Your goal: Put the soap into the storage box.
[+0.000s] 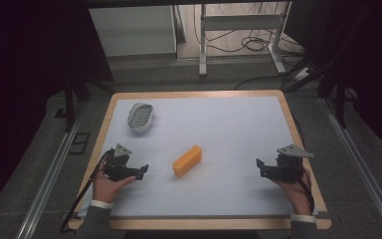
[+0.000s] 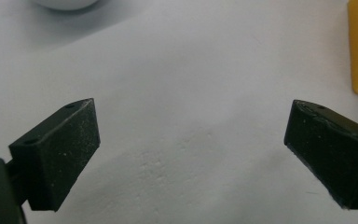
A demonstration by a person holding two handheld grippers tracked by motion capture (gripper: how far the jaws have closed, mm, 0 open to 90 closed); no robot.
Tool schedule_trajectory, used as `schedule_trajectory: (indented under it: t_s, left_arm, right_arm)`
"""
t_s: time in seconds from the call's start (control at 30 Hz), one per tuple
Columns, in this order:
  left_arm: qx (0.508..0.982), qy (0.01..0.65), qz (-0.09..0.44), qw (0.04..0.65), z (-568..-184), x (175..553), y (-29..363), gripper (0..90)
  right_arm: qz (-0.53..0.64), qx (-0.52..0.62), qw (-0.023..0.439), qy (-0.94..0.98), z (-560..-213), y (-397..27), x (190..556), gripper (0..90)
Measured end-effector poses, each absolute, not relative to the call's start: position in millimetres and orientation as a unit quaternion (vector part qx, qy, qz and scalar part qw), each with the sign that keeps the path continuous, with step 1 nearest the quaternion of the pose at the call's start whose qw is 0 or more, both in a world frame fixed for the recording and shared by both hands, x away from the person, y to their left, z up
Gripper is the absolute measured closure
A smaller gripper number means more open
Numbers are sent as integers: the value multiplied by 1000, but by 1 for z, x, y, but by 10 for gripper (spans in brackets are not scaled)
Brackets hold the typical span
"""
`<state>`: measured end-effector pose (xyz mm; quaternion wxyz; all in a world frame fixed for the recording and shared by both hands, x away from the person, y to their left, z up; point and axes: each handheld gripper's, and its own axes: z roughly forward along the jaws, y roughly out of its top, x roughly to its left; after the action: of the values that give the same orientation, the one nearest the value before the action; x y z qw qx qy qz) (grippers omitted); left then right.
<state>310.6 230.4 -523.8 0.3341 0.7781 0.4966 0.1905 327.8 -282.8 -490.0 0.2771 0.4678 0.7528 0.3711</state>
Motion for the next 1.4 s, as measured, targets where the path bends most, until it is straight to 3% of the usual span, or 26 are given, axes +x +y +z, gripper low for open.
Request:
schedule_trajectory:
  t_s: [0.37,0.53,1.0,1.4]
  left_arm:
    - [771,496,189,352,-515,306,234,34]
    - [766,488,206,363,-512,300,235,67]
    - [728,526,178,401,-501,292,250,139]
    - [772,490,176,365,-479,293,243,157]
  right_arm:
    - [372,455,274,761,-491,-285,325,67]
    - [379,450,274,761,-490,-286,323,70]
    - [367,438,273,774,-497,-293,325,73]
    - [364,440,283,771,-493,-292,322,76]
